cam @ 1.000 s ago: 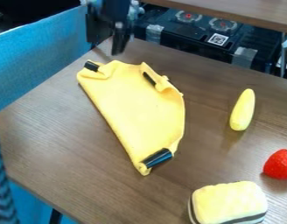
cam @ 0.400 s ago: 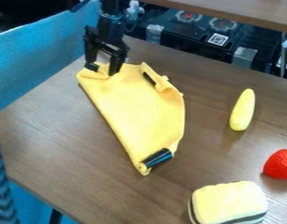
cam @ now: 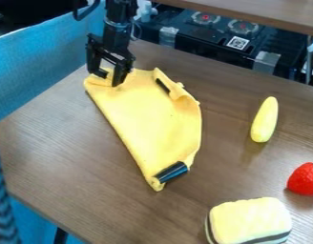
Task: Fold the cloth from the top left to bottom right
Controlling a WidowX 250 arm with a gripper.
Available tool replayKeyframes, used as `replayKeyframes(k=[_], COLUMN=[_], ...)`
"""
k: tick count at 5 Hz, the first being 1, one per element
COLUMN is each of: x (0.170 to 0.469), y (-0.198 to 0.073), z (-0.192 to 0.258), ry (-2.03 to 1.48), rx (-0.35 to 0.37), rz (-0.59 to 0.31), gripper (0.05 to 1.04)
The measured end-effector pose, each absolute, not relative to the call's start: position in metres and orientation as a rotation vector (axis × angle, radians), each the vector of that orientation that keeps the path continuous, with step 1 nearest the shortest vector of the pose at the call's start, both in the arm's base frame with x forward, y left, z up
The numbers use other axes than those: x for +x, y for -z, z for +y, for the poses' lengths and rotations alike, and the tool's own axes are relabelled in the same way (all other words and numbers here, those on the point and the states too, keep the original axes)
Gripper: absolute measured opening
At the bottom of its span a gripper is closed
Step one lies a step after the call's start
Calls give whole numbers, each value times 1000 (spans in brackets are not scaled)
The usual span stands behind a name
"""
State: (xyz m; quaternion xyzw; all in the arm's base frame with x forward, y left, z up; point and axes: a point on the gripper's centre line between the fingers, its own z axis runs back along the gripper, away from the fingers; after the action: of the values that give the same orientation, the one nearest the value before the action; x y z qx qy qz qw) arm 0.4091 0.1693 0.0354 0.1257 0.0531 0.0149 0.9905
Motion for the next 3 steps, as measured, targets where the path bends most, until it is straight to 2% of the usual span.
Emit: replayKeyframes(k=[2,3], x=[415,418], y=[-25,-25], z=[176,176], ry=[-54,-53], rx=[262,249], rz=[133,131], gripper=[975,714])
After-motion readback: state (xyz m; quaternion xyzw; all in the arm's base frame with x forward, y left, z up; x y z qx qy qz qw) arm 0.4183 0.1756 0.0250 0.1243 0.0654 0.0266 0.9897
